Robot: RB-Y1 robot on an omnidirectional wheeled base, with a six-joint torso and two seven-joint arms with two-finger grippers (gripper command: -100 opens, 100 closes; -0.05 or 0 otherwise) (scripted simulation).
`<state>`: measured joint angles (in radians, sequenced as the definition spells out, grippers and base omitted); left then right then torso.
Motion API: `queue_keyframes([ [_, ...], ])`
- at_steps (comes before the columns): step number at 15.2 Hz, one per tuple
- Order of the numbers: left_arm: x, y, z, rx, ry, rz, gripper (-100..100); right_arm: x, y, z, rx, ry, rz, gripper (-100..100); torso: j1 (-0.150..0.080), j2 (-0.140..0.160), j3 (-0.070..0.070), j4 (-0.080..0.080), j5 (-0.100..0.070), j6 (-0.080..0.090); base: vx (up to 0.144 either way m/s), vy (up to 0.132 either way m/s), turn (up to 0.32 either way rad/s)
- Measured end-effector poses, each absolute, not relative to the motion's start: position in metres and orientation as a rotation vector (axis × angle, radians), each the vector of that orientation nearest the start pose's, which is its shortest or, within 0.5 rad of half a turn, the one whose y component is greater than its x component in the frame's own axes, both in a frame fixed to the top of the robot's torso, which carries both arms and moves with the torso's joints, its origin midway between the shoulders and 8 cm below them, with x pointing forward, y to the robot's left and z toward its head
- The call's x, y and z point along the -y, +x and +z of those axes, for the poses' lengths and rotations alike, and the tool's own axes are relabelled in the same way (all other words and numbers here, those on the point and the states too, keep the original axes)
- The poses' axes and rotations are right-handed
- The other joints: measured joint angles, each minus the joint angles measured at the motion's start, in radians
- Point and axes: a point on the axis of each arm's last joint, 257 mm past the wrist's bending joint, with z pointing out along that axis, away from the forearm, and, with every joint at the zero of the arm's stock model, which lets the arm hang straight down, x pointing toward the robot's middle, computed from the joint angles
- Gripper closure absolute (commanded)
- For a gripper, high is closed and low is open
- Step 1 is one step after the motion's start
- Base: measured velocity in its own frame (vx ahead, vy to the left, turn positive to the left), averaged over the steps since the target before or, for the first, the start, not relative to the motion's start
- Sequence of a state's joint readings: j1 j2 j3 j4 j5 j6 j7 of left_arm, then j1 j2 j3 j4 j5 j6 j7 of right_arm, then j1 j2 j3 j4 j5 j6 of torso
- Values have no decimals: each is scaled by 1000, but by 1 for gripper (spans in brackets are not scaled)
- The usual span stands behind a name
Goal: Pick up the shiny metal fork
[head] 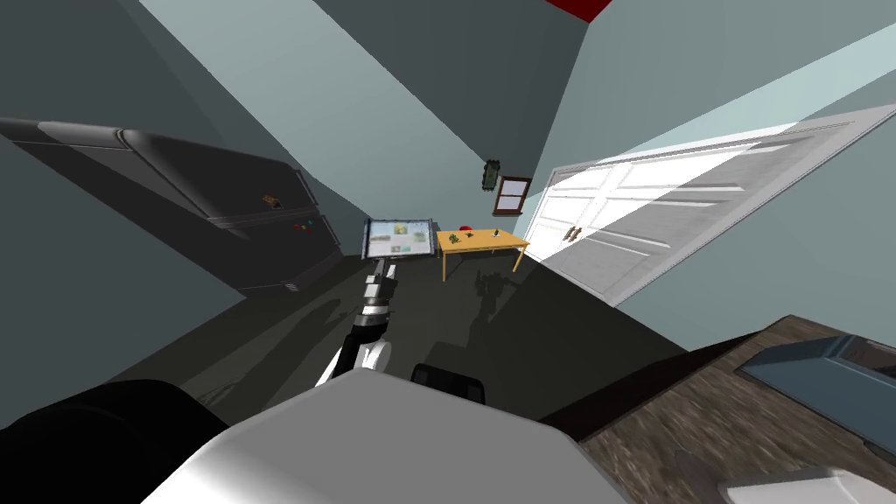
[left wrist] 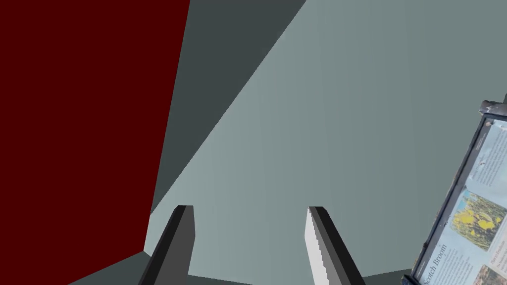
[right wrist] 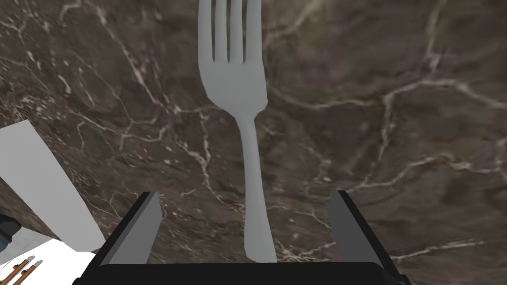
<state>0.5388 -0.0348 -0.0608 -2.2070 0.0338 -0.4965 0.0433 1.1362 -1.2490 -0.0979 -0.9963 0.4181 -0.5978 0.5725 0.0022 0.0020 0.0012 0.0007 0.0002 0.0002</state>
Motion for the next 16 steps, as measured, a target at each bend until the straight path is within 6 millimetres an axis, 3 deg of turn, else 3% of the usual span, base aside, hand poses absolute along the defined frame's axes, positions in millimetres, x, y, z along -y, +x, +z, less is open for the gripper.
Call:
queue_keyframes([
  [2, -273, 356, -22, -623, -821, -1381, 0, 733, -66, -333, -2798, -435, -455, -100, 0, 0, 0, 0, 0, 0, 2, -7, 64],
  [3, -273, 356, -22, -623, -821, -1381, 0, 732, -68, -333, -2798, -435, -453, 100, 0, 0, 0, 0, 0, 0, 0, 0, 0],
  [8, -273, 356, -22, -623, -821, -1381, 0, 732, -68, -334, -2798, -440, -449, 100, 0, 0, 0, 0, 0, 1, 0, 0, -22],
  [16, -273, 356, -22, -623, -821, -1381, 0, 731, -36, -318, -2788, -499, -443, 100, 2, 1, 1, 0, 2, 2, -4, 9, -90],
])
